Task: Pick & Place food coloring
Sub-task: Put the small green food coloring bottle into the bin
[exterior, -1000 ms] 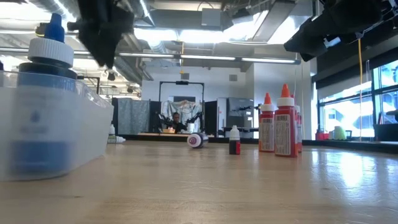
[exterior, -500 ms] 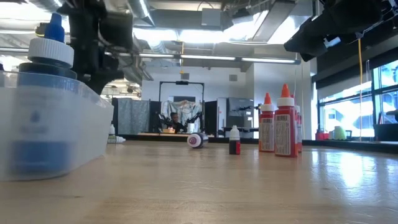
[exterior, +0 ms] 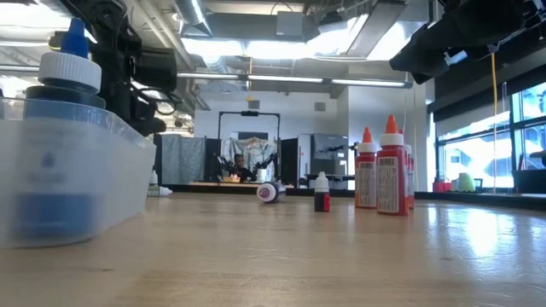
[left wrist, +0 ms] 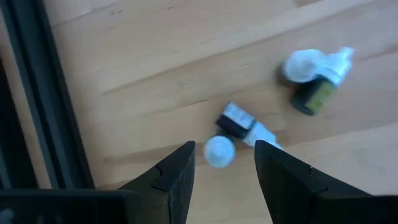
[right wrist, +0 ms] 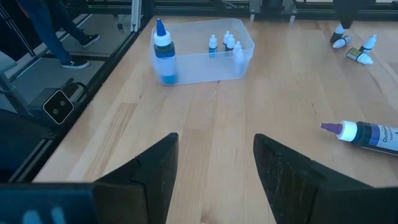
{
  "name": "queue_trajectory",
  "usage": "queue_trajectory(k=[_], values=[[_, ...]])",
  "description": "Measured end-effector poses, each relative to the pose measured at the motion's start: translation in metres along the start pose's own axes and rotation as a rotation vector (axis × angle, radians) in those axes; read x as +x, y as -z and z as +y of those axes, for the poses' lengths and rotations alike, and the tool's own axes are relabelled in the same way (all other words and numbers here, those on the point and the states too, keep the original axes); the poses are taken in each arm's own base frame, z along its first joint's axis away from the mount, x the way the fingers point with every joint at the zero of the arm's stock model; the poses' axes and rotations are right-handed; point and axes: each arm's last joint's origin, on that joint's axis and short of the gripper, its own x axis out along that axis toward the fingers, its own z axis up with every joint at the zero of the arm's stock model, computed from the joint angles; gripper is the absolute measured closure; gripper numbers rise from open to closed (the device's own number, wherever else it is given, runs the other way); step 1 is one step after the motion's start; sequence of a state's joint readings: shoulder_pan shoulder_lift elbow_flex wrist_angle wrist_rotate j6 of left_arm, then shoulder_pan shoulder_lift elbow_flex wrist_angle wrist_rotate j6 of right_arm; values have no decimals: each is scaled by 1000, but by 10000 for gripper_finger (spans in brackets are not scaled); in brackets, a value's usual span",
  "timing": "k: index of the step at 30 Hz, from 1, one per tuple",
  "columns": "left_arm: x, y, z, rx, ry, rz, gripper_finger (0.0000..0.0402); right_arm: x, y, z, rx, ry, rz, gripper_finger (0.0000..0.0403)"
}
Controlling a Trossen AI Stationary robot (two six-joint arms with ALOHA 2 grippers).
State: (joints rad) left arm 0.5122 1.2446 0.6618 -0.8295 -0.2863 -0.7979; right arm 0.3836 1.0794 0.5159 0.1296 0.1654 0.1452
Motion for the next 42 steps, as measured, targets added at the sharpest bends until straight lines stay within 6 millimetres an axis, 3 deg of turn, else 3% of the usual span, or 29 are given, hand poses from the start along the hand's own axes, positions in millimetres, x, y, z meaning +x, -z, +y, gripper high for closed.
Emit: queue_trajectory(k=[30,42], values=[[12,-3,-4,-52,-11,33,240,0,0,0,0,0,0,192],[12,-1,-7,35,-7,32,240,0,0,0,0,0,0,192]])
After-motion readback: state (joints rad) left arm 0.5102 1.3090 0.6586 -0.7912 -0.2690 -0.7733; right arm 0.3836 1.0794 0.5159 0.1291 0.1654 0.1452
